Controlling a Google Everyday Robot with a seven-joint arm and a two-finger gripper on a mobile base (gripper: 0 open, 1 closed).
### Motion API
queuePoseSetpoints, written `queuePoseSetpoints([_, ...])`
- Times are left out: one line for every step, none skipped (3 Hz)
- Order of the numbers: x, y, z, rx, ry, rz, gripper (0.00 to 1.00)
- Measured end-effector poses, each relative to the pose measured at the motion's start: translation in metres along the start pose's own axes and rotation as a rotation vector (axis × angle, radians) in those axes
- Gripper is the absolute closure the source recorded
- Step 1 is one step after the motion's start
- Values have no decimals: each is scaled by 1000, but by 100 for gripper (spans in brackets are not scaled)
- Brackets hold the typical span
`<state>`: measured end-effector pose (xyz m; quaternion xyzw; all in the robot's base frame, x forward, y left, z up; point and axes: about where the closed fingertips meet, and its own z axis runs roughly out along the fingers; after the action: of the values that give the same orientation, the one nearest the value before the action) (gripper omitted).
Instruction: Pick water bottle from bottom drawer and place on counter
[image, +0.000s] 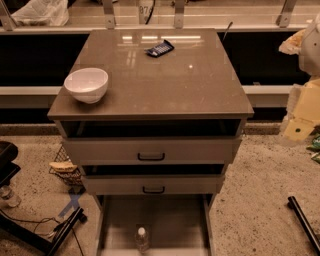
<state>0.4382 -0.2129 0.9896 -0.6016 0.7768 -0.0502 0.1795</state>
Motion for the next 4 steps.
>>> queuePoseSetpoints([0,0,0,0,0,0,0])
queuePoseSetpoints([12,0,26,-23,-104,21,0])
queuePoseSetpoints([32,13,77,-41,-265,36,0])
queuePoseSetpoints([50,31,141,-49,-453,83,0])
